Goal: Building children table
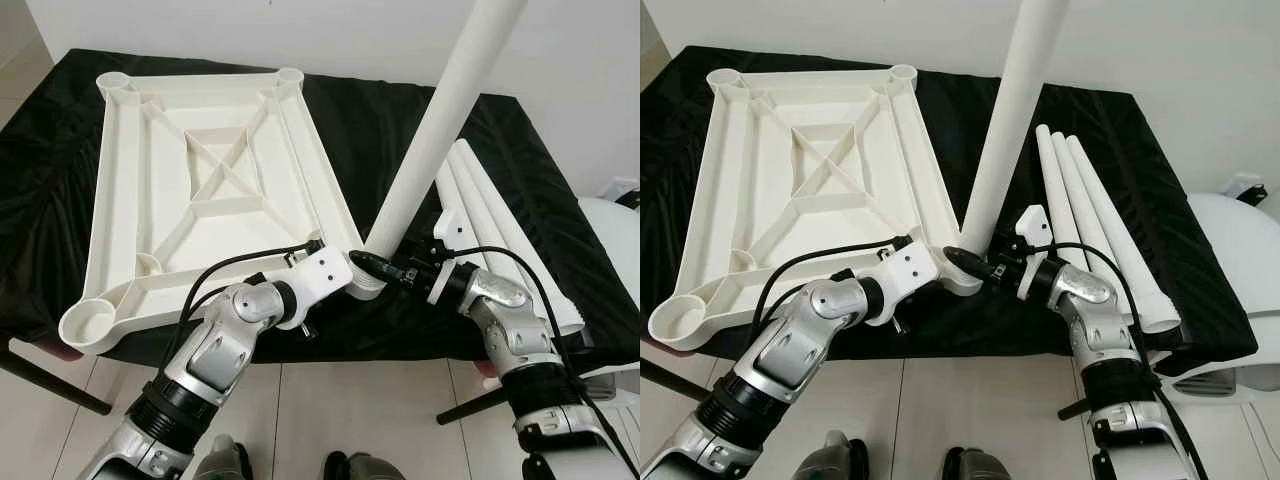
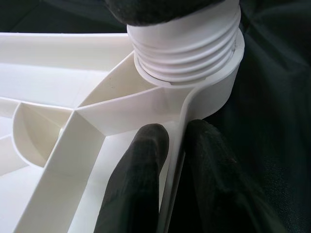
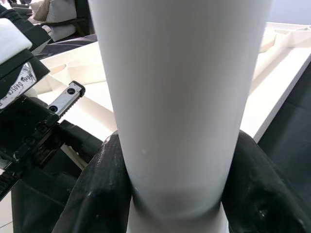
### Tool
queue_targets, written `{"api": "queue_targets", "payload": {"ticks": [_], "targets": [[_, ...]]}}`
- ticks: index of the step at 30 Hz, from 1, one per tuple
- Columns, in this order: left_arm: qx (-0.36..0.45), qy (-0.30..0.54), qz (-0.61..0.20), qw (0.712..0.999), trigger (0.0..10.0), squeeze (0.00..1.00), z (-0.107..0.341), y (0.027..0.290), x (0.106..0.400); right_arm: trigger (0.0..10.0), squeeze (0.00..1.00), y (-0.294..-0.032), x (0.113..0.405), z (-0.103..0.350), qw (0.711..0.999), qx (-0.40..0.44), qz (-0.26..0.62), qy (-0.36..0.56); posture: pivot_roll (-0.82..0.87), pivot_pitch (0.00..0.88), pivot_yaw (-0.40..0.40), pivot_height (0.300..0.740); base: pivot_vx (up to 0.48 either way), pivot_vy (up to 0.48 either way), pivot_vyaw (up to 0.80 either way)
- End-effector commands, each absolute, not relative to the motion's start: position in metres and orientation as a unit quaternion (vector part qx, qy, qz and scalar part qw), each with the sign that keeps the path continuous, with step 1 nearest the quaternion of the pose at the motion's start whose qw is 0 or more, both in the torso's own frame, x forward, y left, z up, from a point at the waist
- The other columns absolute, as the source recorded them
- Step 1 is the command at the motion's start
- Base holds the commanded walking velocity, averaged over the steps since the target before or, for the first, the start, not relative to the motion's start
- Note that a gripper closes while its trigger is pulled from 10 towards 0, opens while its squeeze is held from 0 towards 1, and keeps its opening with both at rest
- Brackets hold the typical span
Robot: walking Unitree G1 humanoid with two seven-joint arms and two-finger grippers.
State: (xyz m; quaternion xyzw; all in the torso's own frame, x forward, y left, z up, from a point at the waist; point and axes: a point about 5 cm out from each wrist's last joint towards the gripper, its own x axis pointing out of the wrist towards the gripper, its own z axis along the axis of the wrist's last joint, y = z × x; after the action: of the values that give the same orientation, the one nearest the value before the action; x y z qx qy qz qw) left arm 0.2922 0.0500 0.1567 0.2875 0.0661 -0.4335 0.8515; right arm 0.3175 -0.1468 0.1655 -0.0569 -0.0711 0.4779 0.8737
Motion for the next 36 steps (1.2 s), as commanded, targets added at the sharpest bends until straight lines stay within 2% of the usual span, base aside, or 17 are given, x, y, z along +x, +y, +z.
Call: {"api": "queue_targets", "payload": {"ticks": [1,10,15,16,19,23,31,36], "targets": [[0.288,0.042,-0.429,0.855,10.0,0.0,0.164,0.045,0.29,10.0,0.0,-0.139,0.312,0.162,0.884,-0.039,0.46,-0.076,-0.05,0.092,-0.071,0.74,0.0,0.0,0.0],[0.286,0.043,-0.43,0.855,10.0,0.0,0.162,0.043,0.288,10.0,0.0,-0.119,0.3,0.155,0.919,-0.018,0.385,-0.082,-0.05,0.086,-0.073,0.74,0.0,0.0,0.0],[0.285,0.043,-0.431,0.855,10.0,0.0,0.163,0.043,0.288,10.0,0.0,-0.102,0.292,0.154,0.946,0.005,0.314,-0.084,-0.05,0.083,-0.072,0.74,0.0,0.0,0.0],[0.285,0.043,-0.432,0.855,10.0,0.0,0.162,0.043,0.288,10.0,0.0,-0.099,0.293,0.152,0.96,0.007,0.271,-0.076,-0.05,0.082,-0.072,0.74,0.0,0.0,0.0],[0.284,0.043,-0.433,0.854,10.0,0.0,0.162,0.043,0.288,10.0,0.0,-0.098,0.294,0.151,0.964,0.006,0.254,-0.072,-0.05,0.082,-0.072,0.74,0.0,0.0,0.0],[0.284,0.044,-0.433,0.854,10.0,0.0,0.162,0.042,0.288,10.0,0.0,-0.094,0.295,0.147,0.984,0.013,0.166,-0.066,-0.05,0.081,-0.071,0.74,0.0,0.0,0.0],[0.285,0.044,-0.432,0.855,10.0,0.0,0.163,0.043,0.289,10.0,0.0,-0.095,0.293,0.144,0.996,0.011,0.073,-0.047,-0.05,0.079,-0.073,0.74,0.0,0.0,0.0],[0.285,0.044,-0.431,0.855,10.0,0.0,0.163,0.043,0.289,10.0,0.0,-0.092,0.293,0.146,0.996,0.01,0.078,-0.05,-0.05,0.08,-0.073,0.74,0.0,0.0,0.0]]}}
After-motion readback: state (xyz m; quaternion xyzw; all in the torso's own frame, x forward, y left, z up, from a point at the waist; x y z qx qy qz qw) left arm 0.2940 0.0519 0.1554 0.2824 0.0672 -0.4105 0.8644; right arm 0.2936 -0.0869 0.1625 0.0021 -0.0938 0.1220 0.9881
